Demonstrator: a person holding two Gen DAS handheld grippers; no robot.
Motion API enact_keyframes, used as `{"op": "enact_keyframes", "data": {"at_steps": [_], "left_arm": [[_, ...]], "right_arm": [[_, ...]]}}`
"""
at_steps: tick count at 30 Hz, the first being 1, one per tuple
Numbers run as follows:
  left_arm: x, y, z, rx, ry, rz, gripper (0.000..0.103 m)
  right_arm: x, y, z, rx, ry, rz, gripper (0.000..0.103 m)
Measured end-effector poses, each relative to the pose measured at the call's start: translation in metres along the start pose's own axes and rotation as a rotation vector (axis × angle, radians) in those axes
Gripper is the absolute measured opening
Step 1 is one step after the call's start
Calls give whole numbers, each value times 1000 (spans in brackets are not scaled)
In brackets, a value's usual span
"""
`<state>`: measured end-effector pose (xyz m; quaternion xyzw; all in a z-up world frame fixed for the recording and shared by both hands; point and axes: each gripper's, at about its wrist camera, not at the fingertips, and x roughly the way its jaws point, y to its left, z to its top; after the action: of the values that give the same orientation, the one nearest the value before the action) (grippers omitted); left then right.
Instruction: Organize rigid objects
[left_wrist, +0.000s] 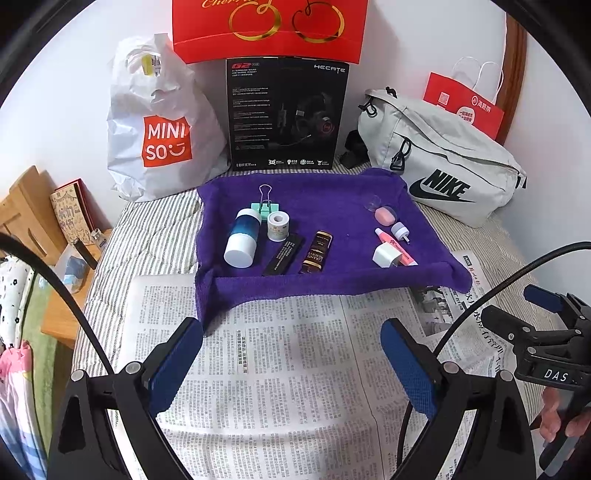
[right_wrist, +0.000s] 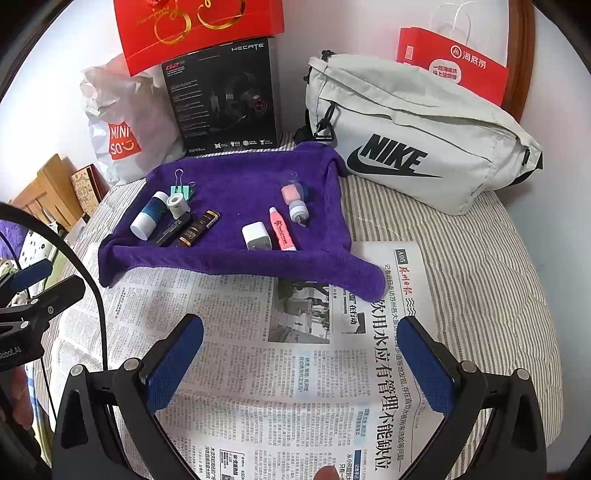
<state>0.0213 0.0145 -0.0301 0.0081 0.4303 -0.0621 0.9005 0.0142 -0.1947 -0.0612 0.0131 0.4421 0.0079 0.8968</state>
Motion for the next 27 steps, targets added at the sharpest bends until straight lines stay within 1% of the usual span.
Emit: {"op": "enact_keyframes", "data": {"at_steps": [27], "left_arm": [[0, -1, -1, 0, 2, 5, 98]], "right_arm": [[-1, 2, -1, -2, 2, 2, 103]]}}
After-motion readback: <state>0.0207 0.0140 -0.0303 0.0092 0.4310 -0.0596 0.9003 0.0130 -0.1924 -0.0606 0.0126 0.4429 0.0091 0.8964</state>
